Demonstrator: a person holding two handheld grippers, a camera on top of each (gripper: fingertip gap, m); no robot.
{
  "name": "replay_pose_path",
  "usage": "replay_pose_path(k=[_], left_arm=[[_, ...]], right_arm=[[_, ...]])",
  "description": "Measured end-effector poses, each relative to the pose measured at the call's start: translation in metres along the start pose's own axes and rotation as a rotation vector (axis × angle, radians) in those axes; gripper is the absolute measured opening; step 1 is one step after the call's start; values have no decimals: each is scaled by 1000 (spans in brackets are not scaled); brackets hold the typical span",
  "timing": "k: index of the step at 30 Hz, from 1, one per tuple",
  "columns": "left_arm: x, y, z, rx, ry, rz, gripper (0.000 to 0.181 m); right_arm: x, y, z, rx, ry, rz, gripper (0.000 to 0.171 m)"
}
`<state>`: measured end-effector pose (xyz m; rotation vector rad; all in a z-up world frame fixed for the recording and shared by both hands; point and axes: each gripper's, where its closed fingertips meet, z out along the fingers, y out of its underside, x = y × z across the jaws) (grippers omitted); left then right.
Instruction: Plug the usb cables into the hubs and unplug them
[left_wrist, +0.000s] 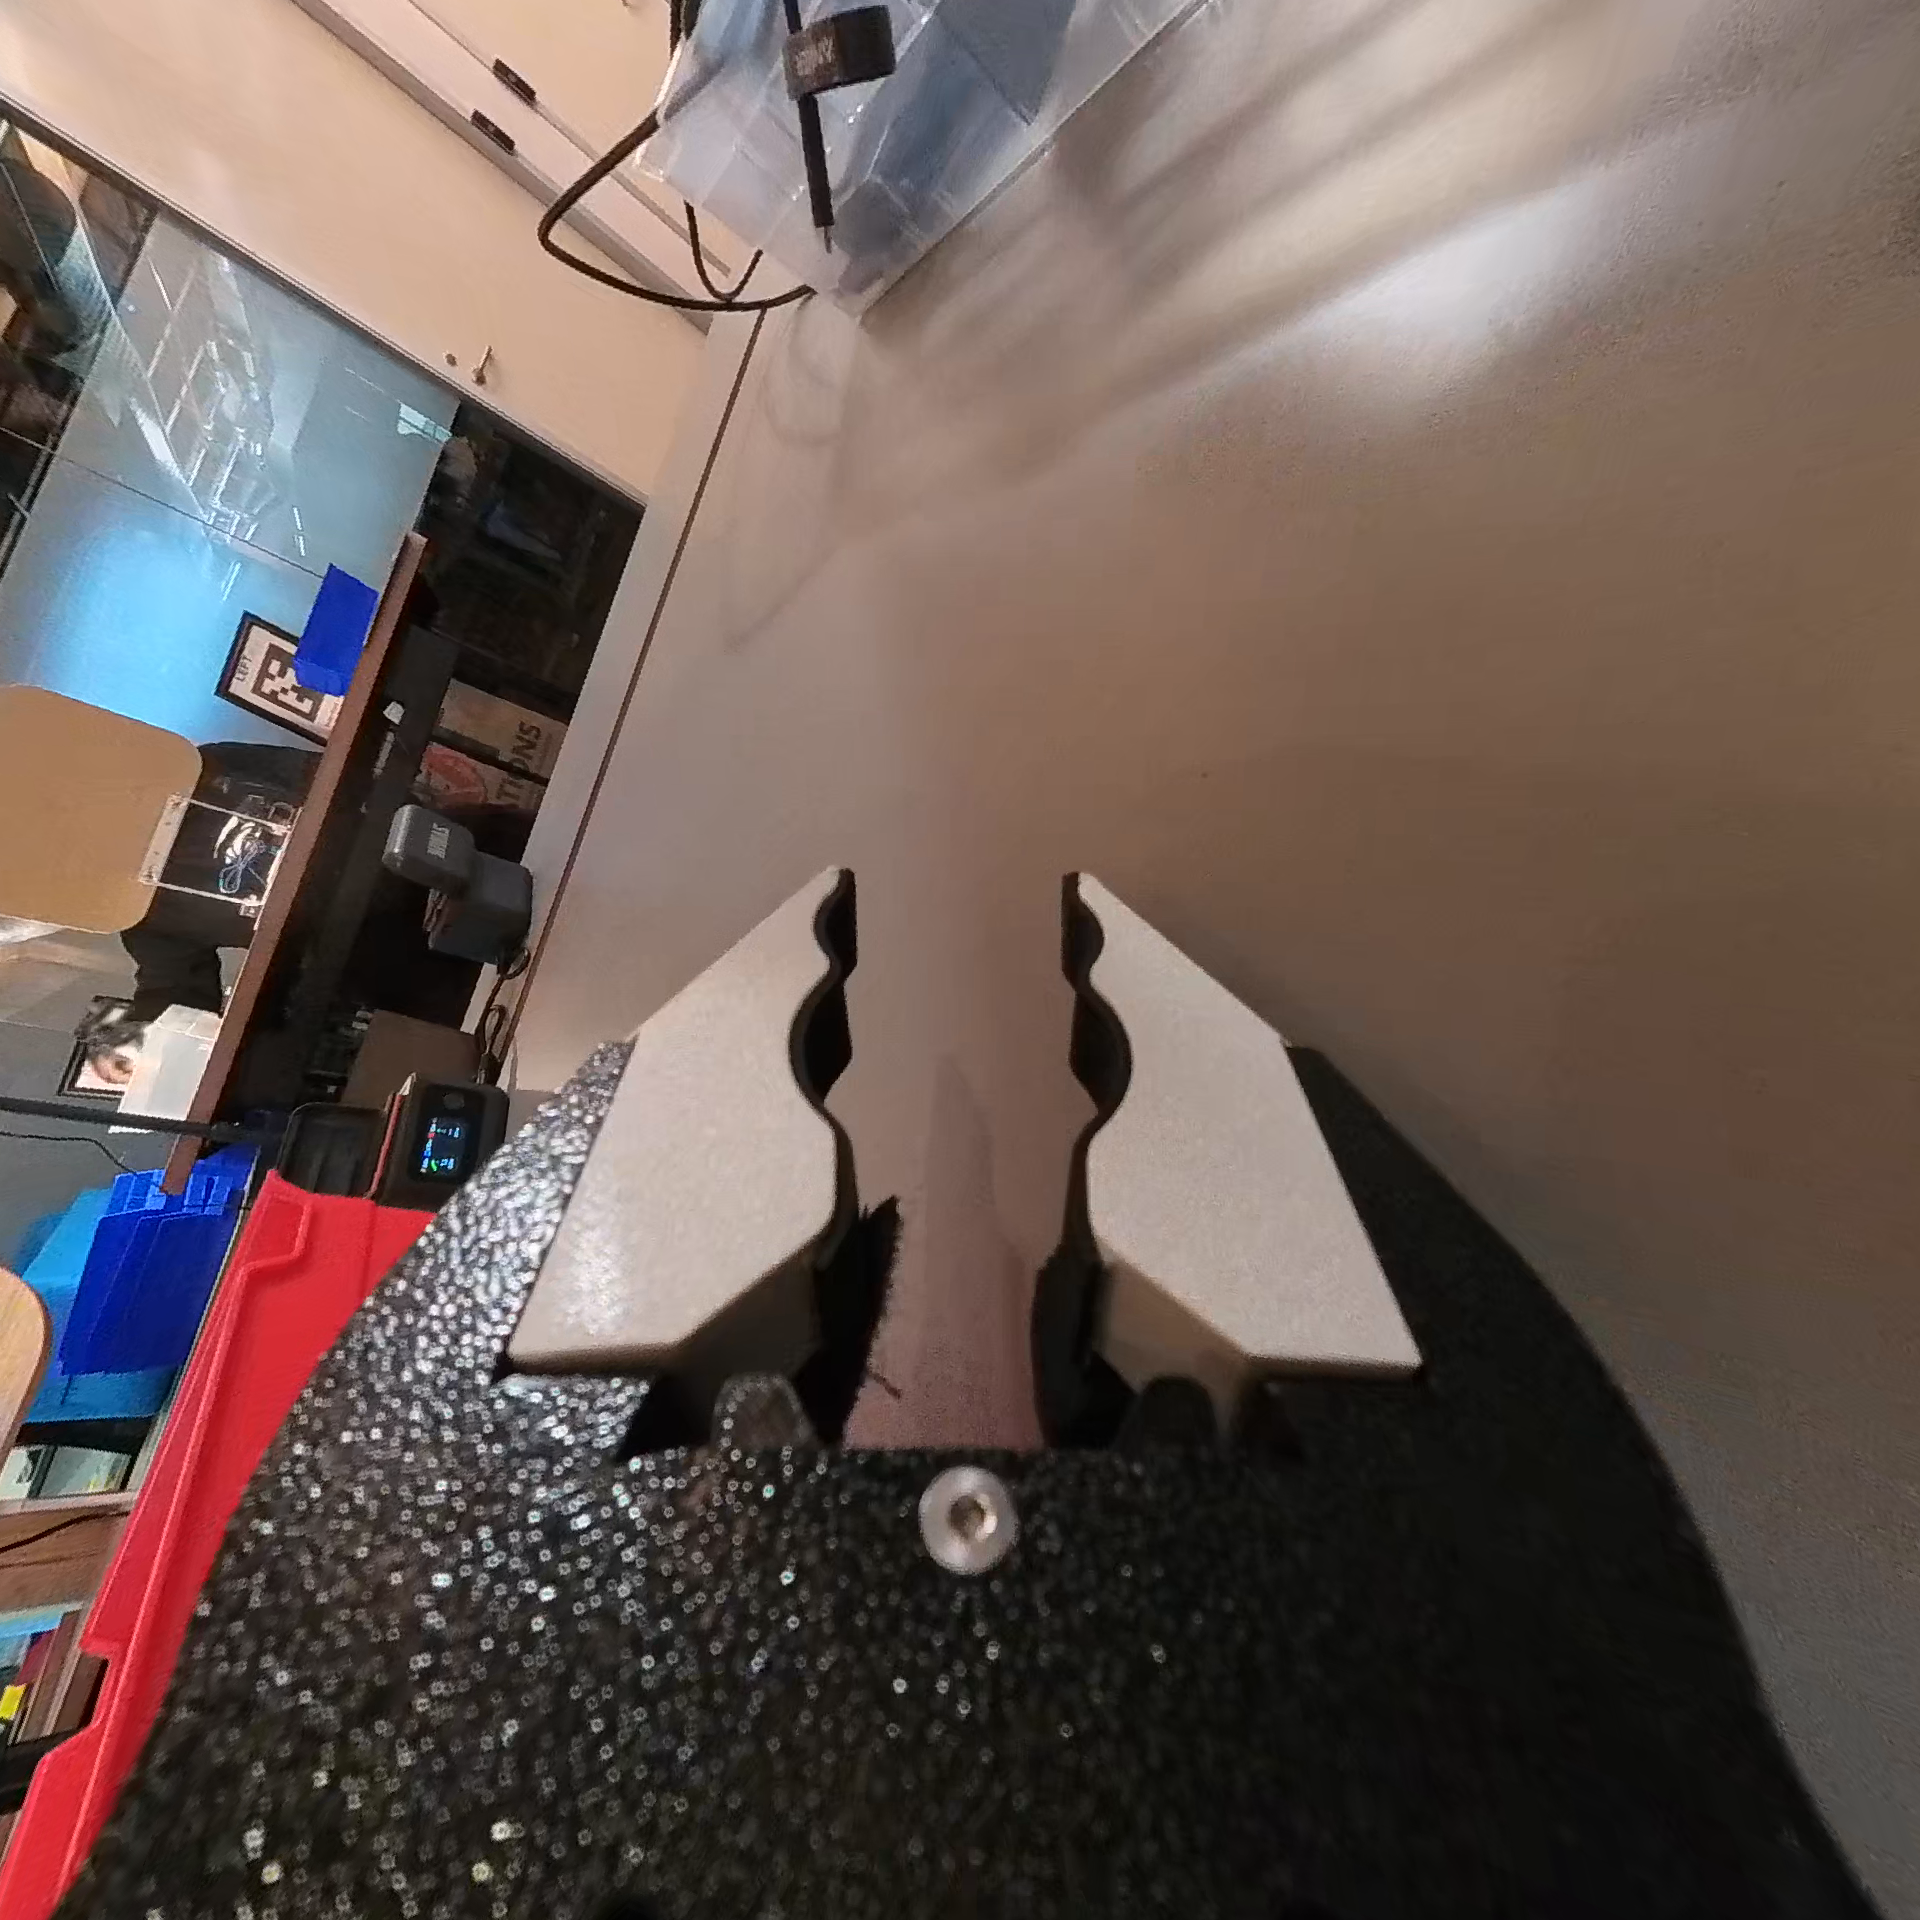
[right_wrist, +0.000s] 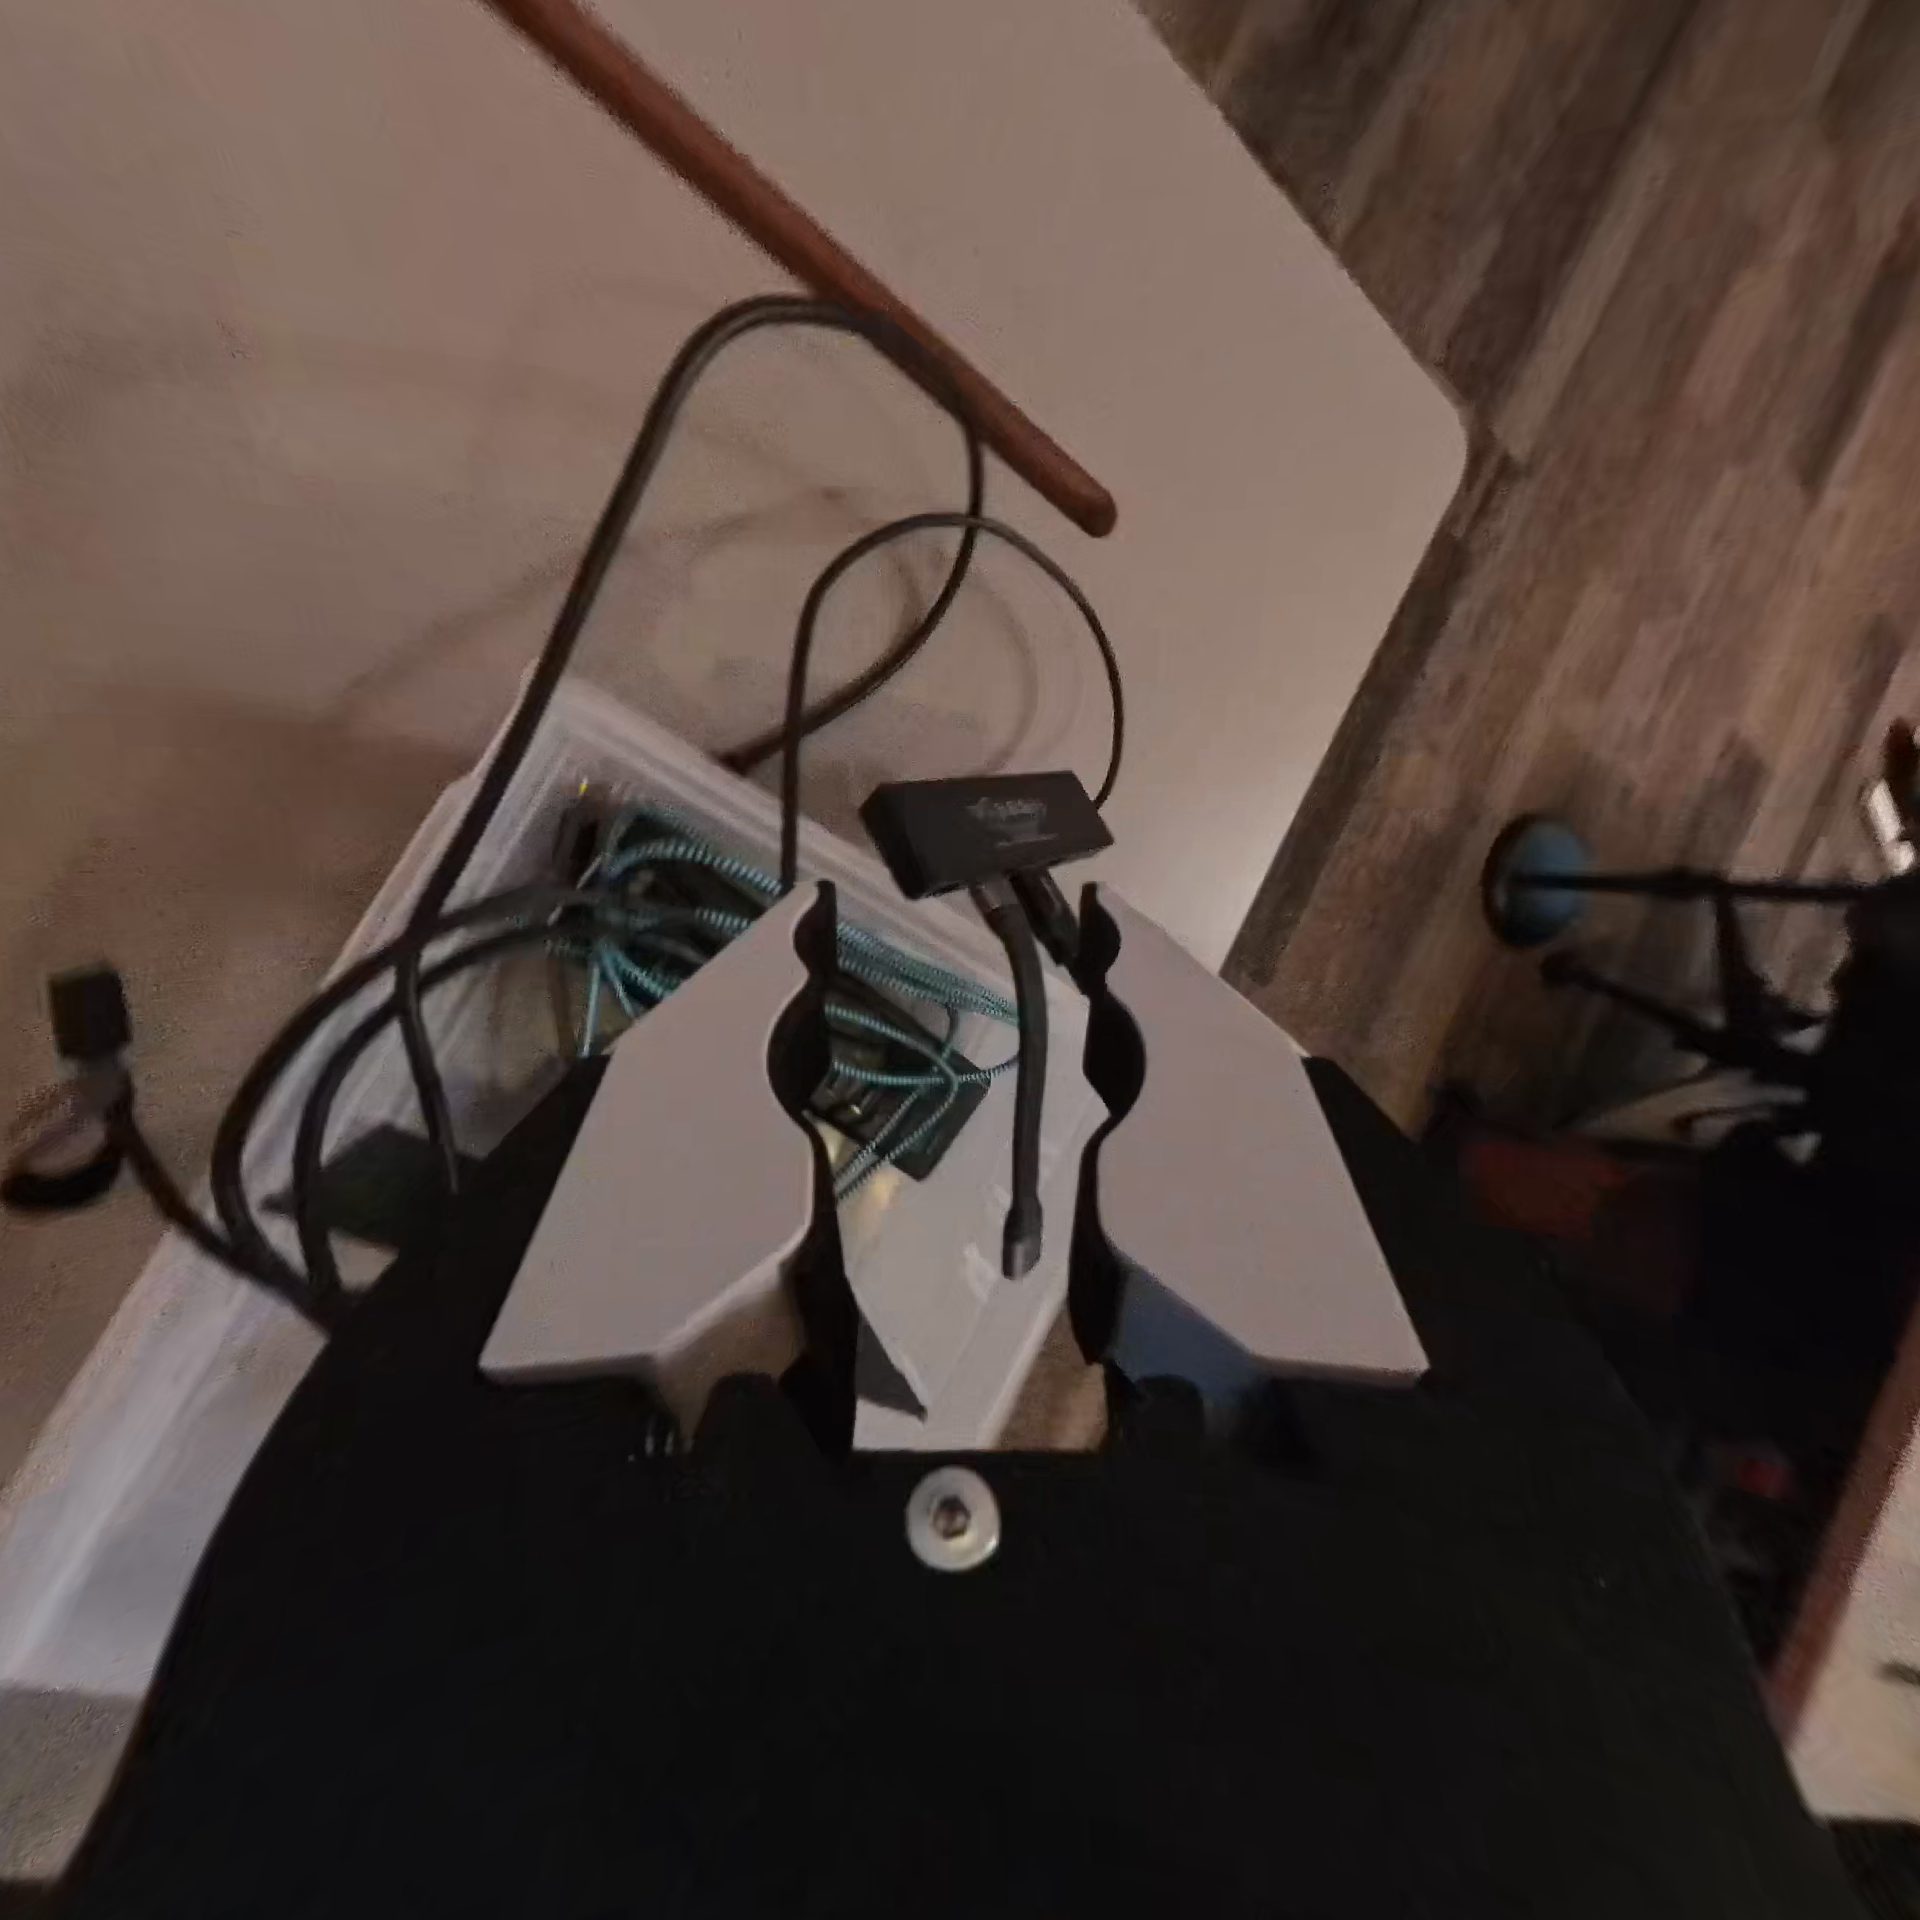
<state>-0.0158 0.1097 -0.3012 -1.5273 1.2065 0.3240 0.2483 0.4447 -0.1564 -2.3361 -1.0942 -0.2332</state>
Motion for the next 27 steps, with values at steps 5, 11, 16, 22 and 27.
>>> replay_pose_path(k=[5,11,16,22,27], left_arm=[[0,1,0,-2,0,-1,37],[0,1,1,-2,4,-15,36],[0,1,0,1,8,-24,35],[0,2,1,1,9,-21,35],[1,2,0,0,8,-14,34]], right_arm=[[12,-2,50,-141,-115,462,85],[12,35,94,-461,-85,517,76],[-2,41,107,-556,-127,429,58],[24,26,74,-449,19,244,33],[32,26,34,-317,43,135,33]])
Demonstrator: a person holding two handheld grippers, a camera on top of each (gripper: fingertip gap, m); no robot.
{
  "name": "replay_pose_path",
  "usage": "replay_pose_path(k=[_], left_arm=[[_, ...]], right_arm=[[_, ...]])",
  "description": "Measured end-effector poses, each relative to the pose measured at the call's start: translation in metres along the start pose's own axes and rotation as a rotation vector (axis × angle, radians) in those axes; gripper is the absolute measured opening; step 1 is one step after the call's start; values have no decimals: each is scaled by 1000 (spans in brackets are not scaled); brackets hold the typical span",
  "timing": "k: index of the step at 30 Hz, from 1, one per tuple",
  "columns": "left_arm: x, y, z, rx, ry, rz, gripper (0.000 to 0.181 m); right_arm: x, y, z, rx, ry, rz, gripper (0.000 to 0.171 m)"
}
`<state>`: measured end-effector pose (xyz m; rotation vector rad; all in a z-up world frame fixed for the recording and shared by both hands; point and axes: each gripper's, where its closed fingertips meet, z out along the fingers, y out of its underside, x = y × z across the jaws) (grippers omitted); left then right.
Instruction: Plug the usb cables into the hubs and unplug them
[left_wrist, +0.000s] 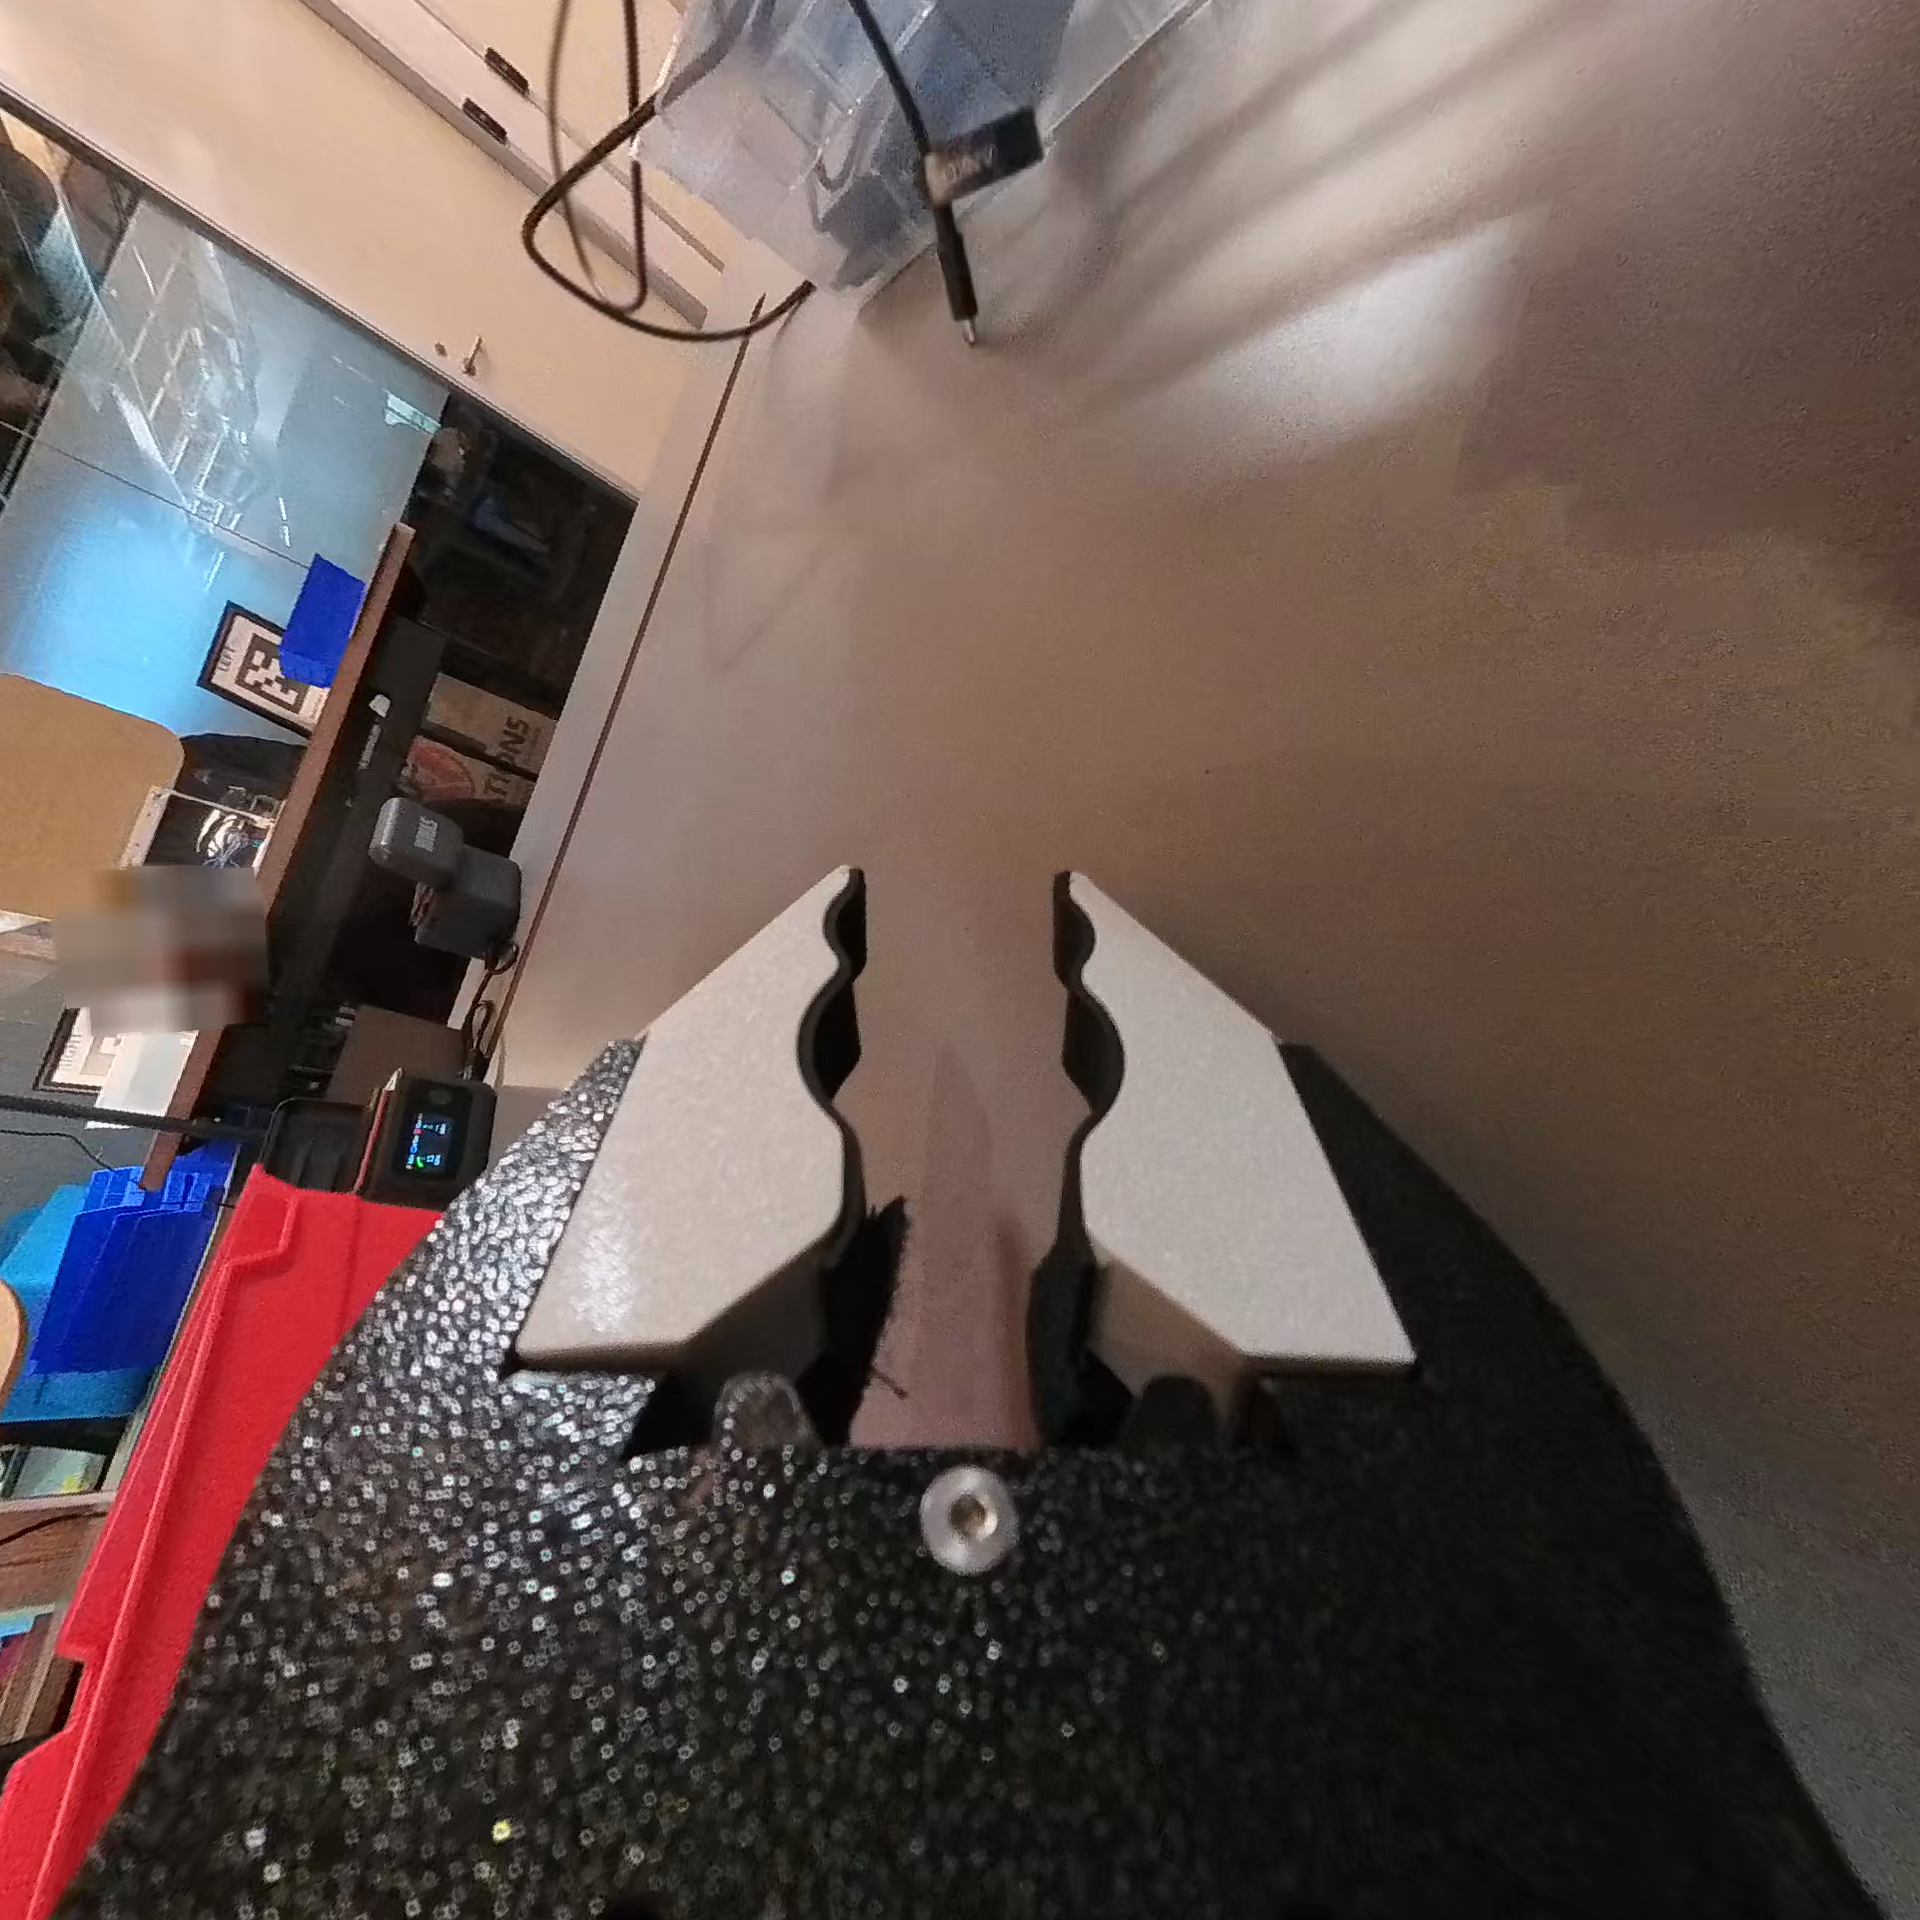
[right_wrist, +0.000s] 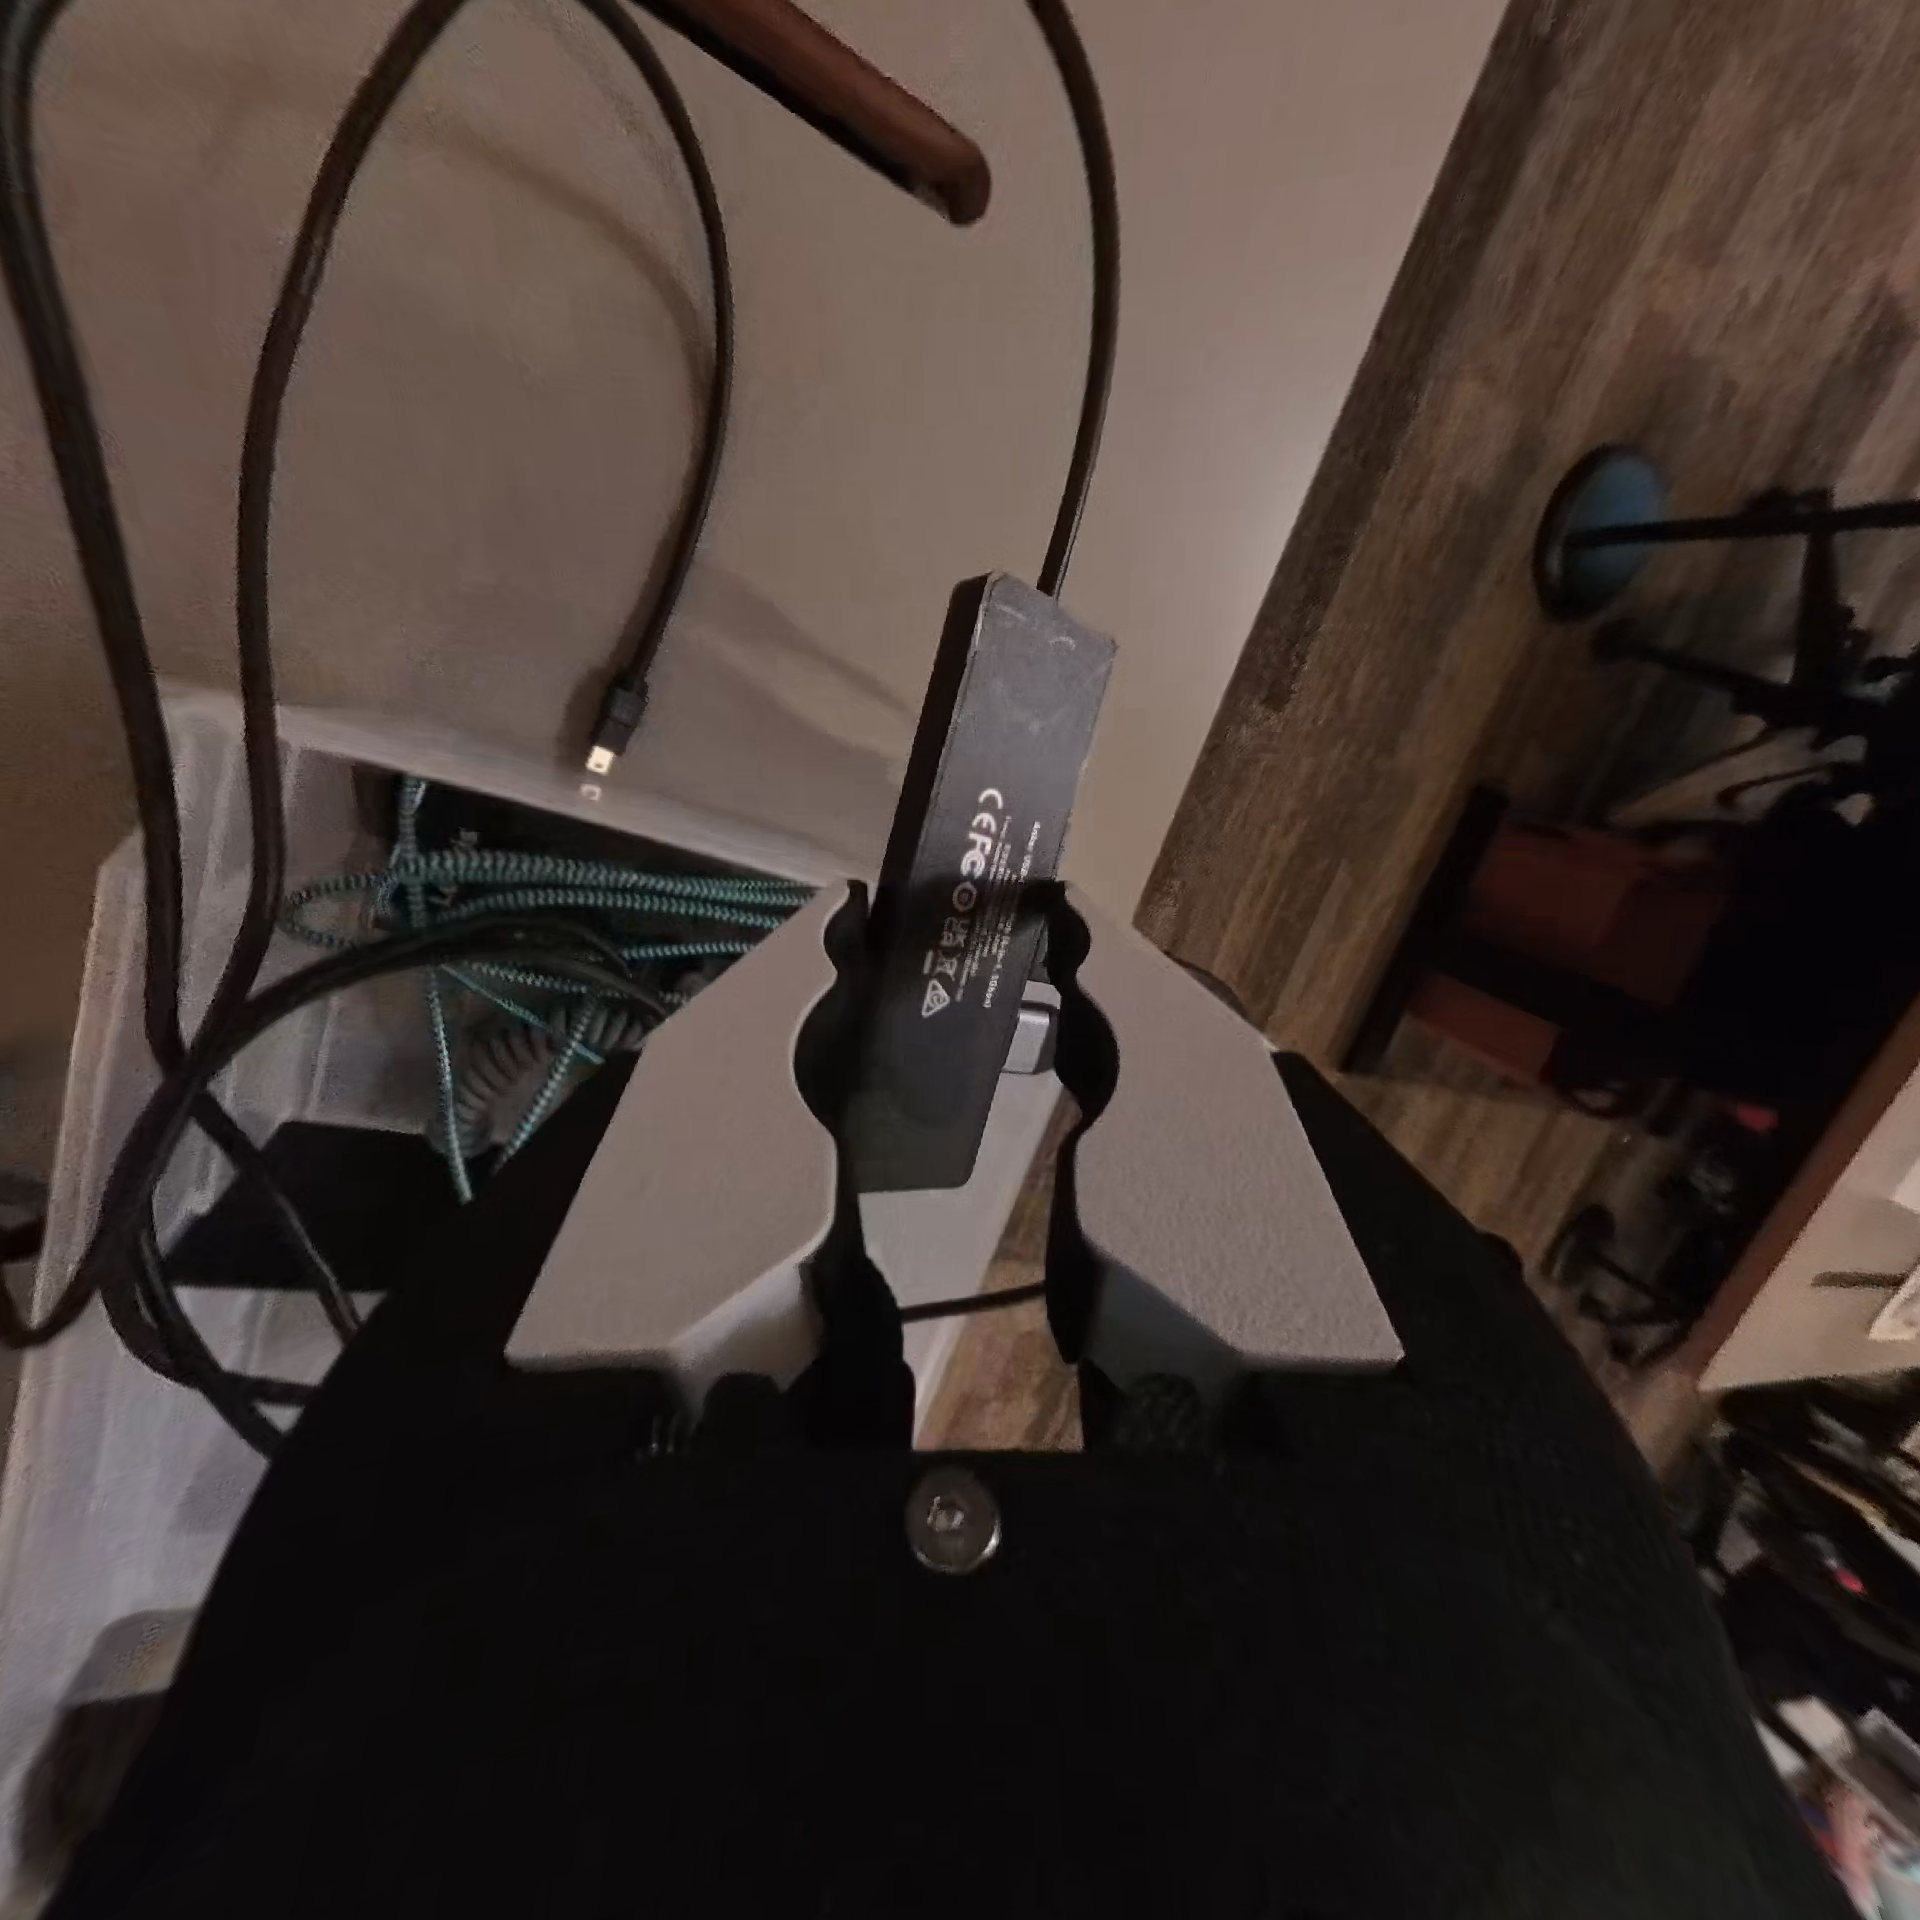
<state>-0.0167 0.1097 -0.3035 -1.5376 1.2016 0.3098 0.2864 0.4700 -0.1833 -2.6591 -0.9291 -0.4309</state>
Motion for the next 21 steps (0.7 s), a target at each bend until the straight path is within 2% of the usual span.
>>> replay_pose_path(k=[5,7,9,12,15,21], left_arm=[[1,0,0,-2,-1,7,34],[1,0,1,-3,-1,12,33],[1,0,1,-3,-1,17,33],[2,-1,1,-4,-1,26,33],[2,-1,1,-6,-3,32,32],[2,0,0,-9,-5,47,31]], right_arm=[[-32,35,-24,132,-31,-450,34],[-60,61,-20,150,-78,-677,33],[-80,85,-10,108,-120,-770,33],[-90,101,11,64,-97,-832,33],[-89,98,32,39,-77,-797,33],[-89,94,31,37,-191,-615,34]])
